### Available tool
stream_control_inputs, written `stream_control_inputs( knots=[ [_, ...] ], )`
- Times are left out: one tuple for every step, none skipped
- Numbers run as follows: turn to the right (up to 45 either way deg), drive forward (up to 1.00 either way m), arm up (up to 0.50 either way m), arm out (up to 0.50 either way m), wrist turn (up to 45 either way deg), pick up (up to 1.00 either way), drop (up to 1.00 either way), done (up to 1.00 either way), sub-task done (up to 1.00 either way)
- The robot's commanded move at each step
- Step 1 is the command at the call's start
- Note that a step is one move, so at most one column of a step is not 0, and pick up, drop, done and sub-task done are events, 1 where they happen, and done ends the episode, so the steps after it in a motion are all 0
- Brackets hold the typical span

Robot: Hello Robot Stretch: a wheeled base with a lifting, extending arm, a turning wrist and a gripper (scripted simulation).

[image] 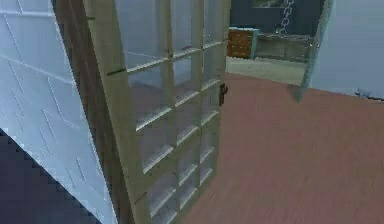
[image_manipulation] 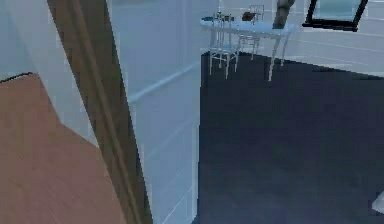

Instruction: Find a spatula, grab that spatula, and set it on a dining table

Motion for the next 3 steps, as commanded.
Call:
stream_control_inputs(
  knots=[
    [-45.0, 0.00, 0.00, 0.00, 0.0, 0.00, 0.00, 0.00, 0.00],
    [-30.0, 0.00, 0.00, 0.00, 0.0, 0.00, 0.00, 0.00, 0.00],
    [0.0, 0.80, 0.00, 0.00, 0.0, 0.00, 0.00, 0.00, 0.00]
  ],
)
